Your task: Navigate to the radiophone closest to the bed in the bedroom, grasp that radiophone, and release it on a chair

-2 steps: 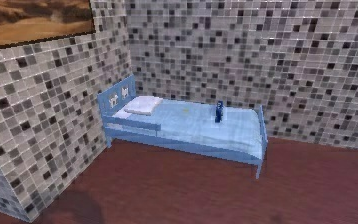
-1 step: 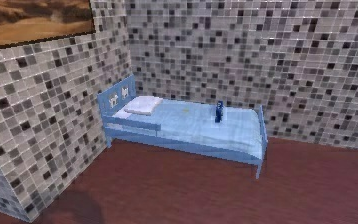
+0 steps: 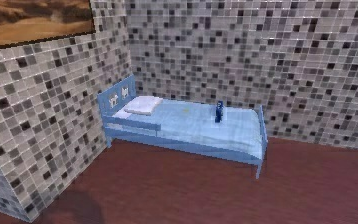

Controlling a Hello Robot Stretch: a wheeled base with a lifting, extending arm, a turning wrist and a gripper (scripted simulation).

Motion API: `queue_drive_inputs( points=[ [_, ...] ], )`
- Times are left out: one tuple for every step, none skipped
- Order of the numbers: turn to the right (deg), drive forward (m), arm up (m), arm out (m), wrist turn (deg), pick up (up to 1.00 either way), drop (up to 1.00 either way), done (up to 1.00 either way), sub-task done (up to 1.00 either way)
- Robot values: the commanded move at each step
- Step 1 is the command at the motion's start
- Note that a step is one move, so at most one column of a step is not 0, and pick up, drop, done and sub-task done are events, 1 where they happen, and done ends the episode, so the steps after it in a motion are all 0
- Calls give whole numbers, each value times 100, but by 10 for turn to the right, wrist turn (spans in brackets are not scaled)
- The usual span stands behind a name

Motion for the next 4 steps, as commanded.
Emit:
queue_drive_inputs(
  points=[
    [0,0,-30,0,0,0,0,0,0],
    [0,0,0,0,0,100,0,0,0],
    [0,0,10,0,0,0,0,0,0],
    [0,0,22,0,0,0,0,0,0]
  ],
)
